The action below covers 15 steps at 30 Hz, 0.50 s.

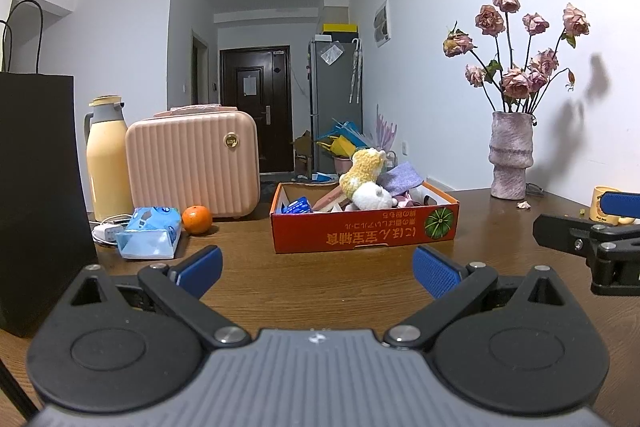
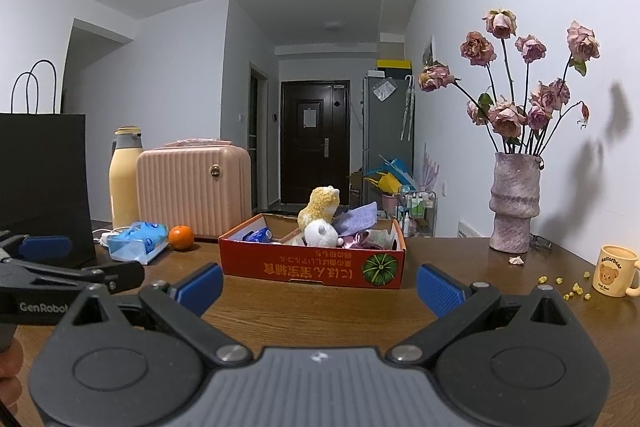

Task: Organize soft objects

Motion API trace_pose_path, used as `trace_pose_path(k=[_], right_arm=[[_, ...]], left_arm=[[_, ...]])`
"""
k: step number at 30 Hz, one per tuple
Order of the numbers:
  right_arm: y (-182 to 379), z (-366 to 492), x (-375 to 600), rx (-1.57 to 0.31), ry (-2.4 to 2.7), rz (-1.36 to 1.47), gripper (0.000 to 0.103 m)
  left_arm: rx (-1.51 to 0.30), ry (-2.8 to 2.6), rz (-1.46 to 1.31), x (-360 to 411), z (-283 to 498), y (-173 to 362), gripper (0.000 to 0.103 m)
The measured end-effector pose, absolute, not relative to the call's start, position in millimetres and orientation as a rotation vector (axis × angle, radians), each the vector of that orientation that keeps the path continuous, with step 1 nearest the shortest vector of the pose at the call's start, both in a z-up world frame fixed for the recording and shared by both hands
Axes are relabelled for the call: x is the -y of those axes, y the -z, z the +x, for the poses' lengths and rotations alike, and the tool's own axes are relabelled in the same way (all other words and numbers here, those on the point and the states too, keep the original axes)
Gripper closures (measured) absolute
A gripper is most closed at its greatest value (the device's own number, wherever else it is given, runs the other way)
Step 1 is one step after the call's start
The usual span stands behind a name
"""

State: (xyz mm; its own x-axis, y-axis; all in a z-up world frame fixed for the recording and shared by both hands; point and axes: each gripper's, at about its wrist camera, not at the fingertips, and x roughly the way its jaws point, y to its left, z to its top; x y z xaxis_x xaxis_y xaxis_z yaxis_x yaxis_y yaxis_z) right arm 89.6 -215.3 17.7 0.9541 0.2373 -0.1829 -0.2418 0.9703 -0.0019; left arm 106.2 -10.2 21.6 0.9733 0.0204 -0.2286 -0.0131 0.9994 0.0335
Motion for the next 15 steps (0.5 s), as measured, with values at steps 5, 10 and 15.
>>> trace_pose_path(k=[5, 10, 15], right_arm=[[-17.6, 89.5, 215.2, -0.183, -0.243, -0.024, 0.000], [-17.5, 89.5, 215.1, -0.182, -0.243, -0.024, 0.000], [-17.4, 89.0, 214.8, -0.180, -0.243, -0.025, 0.000]], left_arm=[[-0.229, -0.016, 0.034, 10.4, 105.9, -21.7, 0.000], [-0.225, -0.016, 0.037, 11.5, 104.8, -21.9, 0.000], [-0.222, -0.015, 0.040, 11.9, 104.2, -21.9, 0.000]])
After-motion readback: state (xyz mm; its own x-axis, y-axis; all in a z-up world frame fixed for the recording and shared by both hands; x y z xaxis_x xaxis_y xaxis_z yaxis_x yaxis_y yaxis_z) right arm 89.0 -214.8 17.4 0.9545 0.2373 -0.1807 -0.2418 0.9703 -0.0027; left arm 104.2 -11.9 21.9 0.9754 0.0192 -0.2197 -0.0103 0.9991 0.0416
